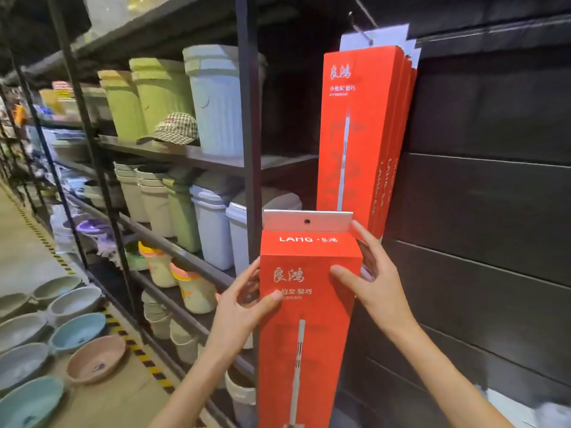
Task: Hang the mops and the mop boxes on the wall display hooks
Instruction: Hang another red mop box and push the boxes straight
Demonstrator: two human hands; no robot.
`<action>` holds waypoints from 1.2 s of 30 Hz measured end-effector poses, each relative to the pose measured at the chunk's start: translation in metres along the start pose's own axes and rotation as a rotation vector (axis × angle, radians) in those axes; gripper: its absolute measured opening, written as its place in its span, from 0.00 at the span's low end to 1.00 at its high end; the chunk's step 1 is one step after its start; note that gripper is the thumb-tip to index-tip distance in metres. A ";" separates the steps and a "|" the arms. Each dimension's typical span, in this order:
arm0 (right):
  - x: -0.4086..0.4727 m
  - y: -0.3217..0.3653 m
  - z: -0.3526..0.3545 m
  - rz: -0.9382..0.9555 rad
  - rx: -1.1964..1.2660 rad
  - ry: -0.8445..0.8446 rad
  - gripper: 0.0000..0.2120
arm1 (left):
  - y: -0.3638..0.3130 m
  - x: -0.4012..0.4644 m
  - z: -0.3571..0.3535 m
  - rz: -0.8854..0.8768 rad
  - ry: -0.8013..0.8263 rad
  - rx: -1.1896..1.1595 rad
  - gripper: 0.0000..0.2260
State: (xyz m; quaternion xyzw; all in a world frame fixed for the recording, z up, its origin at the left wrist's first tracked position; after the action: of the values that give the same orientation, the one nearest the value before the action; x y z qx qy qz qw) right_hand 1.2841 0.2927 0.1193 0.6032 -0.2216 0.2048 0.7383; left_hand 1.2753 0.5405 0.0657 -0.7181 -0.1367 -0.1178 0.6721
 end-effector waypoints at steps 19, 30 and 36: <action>0.157 0.088 -0.011 0.137 -0.387 -0.314 0.46 | -0.076 0.233 0.008 -0.253 0.429 -0.085 0.27; 0.212 0.156 0.022 0.251 -0.548 -0.316 0.50 | -0.143 0.277 -0.025 -0.346 0.483 -0.191 0.26; 0.249 0.189 0.038 0.291 -0.607 -0.297 0.42 | -0.180 0.302 -0.036 -0.449 0.467 -0.179 0.25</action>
State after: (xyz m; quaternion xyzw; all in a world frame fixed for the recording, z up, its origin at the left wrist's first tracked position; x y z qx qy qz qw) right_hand 1.3771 0.3001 0.4202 0.3418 -0.4605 0.1429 0.8067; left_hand 1.4948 0.5271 0.3429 -0.6801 -0.1229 -0.4357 0.5767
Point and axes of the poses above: each hand's wrist, its own x-axis towards the middle knuckle, its own z-axis out of the back of the hand, y = z × x, the point moved 5 cm from there along x, towards the middle knuckle, and after that the axes turned 6 degrees about -x, right-handed, at the moved point
